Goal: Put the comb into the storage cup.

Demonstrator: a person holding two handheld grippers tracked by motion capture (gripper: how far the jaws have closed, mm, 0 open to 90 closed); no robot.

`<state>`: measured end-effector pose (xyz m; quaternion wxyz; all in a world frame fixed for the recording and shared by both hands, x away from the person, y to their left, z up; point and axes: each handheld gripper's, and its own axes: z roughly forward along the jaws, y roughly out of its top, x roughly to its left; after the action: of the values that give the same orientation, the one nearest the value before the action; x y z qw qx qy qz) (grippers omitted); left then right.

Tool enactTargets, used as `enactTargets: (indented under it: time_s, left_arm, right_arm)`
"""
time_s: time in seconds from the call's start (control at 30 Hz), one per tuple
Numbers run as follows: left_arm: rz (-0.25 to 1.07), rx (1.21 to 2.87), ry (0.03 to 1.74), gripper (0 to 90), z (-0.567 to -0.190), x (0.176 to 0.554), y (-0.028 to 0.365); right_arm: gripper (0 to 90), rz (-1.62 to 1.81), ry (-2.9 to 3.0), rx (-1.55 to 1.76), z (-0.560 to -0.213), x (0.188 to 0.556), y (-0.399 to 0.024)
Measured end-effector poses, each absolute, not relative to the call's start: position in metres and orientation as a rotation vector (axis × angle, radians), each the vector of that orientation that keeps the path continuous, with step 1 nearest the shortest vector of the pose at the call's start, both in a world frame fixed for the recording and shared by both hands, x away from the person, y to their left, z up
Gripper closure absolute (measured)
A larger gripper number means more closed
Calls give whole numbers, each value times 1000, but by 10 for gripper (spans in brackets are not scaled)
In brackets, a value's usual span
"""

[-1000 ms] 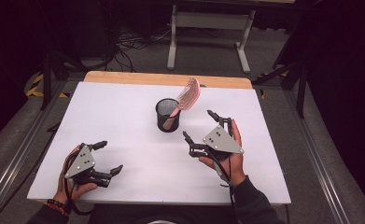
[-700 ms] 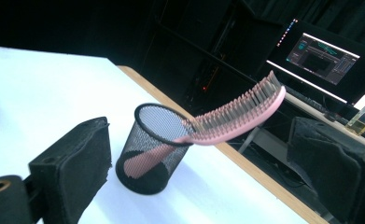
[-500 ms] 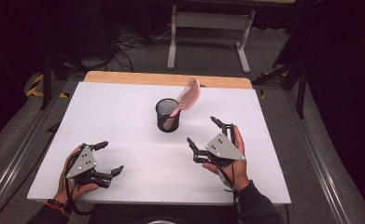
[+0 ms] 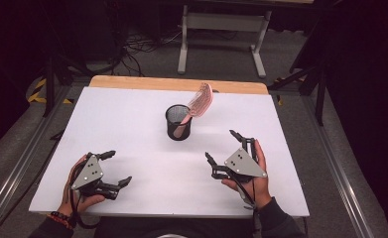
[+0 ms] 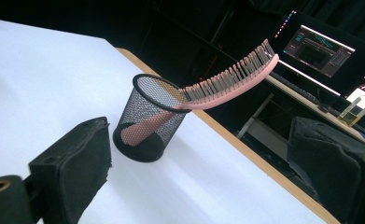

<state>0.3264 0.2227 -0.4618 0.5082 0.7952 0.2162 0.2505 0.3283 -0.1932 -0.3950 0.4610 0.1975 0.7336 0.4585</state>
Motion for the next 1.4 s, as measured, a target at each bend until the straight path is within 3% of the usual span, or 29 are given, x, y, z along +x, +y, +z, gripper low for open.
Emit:
enactTargets:
  time_s: [1.4]
  left_arm:
    - [588, 1912, 507, 50, -462, 328, 220]
  right_arm:
    - [49, 1011, 1902, 579, -447, 314, -261]
